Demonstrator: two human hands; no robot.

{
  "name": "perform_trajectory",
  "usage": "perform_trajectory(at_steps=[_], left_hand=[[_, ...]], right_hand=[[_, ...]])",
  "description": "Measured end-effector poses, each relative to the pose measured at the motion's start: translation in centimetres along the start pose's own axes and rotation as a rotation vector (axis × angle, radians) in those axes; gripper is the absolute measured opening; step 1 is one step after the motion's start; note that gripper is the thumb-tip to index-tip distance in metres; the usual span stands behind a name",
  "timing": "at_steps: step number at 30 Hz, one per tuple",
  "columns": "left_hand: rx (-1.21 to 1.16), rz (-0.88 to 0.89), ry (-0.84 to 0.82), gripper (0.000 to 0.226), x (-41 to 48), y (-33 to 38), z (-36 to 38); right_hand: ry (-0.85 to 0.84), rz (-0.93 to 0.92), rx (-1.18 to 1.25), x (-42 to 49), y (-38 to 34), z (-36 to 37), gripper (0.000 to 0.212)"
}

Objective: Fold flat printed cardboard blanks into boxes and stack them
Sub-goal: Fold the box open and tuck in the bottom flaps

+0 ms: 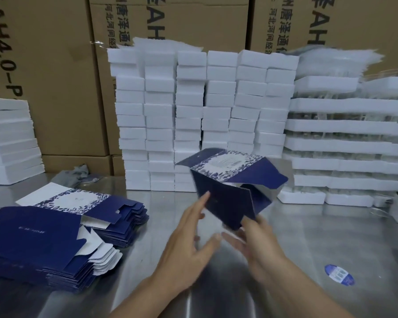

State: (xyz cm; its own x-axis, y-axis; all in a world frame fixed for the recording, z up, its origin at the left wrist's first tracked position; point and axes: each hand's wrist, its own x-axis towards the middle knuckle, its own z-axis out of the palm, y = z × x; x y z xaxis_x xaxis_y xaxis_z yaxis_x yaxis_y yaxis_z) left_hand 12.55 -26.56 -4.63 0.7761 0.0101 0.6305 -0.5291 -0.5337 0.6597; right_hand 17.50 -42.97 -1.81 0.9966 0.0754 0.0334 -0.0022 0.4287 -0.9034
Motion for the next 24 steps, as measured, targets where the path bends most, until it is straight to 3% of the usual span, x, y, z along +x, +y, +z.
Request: perform_trajectory(at_steps=[3,6,12,15,19,24], left_hand=[[-0.237,-0.075,-0.039,0.087,-0.2,0.7,1.7],[-0.253,-0.126,0.0,0.083,0.0,1.1,2.4],[-0.226,-0.219,0.08,0.08,-0.2,0.8,2.3],[-0.262,-0.267,0.101,0.076,0.1,0.6,2.2],[-0.246,-0.31,0.191,0.061,0.8,1.0,2.2],[-0.382,-0.414,0.313,0.047,1.0,2.0,1.9]], right_hand=[[-0.207,0.162,0.025,-0.9,1.4,0.6,0.034],[-0.337,0.238,0.042,-1.2,1.7,0.7,0.038],[-0.314,0.298,0.134,-1.1,2.1,0.1,0.021],[-0.371,0.298,0.114,-0.9,2.1,0.4,0.04],[-0.385,0.305,0.092,-0.9,1.3,0.8,0.038],[-0.132,0.256,0.03,-0.9,1.0,0.9,0.039]])
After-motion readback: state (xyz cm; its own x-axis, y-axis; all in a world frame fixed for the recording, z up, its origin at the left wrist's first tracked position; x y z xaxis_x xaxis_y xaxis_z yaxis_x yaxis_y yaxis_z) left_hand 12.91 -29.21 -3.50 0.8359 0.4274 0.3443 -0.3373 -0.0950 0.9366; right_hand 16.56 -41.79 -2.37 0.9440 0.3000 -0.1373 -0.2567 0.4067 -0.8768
